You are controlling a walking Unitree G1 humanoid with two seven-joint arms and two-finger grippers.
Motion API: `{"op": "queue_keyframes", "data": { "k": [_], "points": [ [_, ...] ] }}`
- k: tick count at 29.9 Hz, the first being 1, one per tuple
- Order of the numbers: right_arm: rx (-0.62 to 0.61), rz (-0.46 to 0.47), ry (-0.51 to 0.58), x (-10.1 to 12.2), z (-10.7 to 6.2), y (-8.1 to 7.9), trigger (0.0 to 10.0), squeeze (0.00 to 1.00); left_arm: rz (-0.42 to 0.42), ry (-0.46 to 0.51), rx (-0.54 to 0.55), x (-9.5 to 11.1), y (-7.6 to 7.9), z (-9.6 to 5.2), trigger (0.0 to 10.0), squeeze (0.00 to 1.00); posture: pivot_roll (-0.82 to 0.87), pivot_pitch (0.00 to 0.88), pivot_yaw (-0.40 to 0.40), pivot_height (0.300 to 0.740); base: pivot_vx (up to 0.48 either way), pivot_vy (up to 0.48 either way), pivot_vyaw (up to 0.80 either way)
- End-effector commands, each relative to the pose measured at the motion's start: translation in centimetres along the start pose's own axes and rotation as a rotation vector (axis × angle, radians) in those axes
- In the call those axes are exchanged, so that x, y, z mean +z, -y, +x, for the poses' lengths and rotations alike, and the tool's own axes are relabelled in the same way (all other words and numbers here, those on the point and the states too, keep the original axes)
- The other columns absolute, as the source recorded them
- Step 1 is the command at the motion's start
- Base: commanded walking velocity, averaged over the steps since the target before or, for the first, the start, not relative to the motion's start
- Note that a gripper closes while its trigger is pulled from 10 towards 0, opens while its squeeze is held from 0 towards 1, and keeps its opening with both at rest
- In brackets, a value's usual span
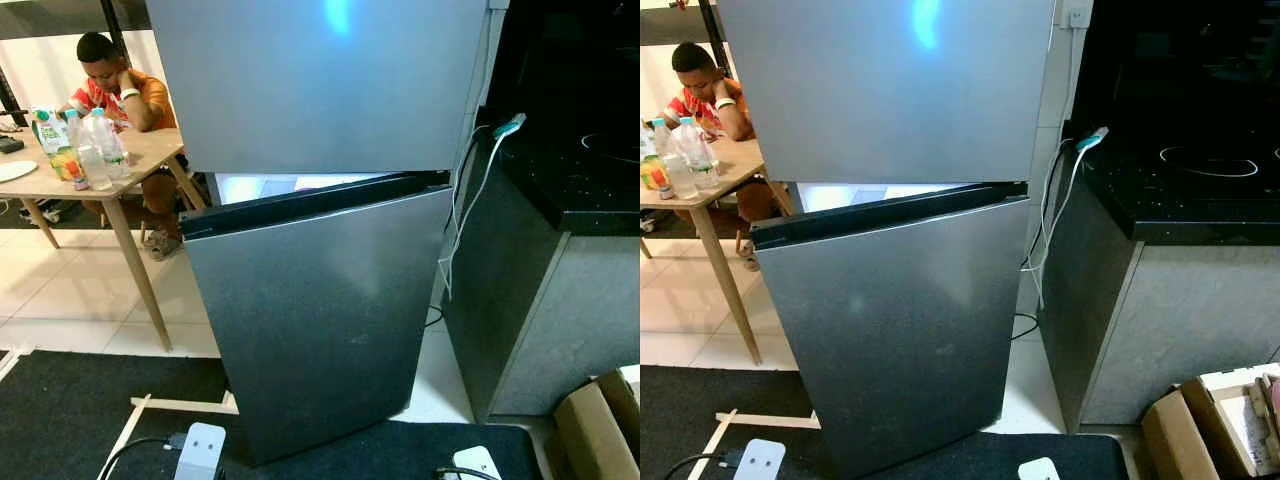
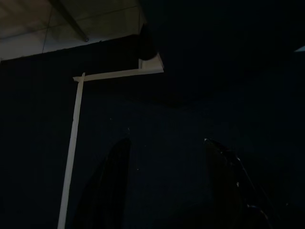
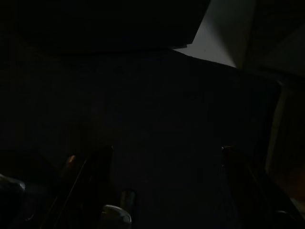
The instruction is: Restocking fridge
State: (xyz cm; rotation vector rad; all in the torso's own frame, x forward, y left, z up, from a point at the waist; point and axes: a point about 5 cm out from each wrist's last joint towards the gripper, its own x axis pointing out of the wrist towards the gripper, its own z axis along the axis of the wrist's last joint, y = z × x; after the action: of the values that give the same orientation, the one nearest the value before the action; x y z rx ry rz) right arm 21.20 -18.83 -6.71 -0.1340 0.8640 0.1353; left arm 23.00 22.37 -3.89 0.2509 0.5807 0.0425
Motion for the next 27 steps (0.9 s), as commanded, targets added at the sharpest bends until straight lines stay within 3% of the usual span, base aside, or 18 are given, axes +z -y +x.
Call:
{"op": "queue_keyframes", "data": {
  "k": [1, 27],
  "points": [
    [0.012, -0.013, -0.003, 0.00, 0.03, -0.28, 10.0, 0.00, -0.018, -0.016, -0.001, -0.51, 0.22, -0.22, 10.0, 0.00, -0.02, 0.094, 0.017, 0.740, 0.379, 0.000, 0.00],
    [0.020, -0.032, -0.014, -0.37, -0.05, -0.38, 10.0, 0.00, -0.013, -0.001, -0.013, -0.45, 0.42, -0.46, 10.0, 0.00, -0.02, 0.099, 0.015, 0.740, 0.373, 0.000, 0.00]
  ]
}}
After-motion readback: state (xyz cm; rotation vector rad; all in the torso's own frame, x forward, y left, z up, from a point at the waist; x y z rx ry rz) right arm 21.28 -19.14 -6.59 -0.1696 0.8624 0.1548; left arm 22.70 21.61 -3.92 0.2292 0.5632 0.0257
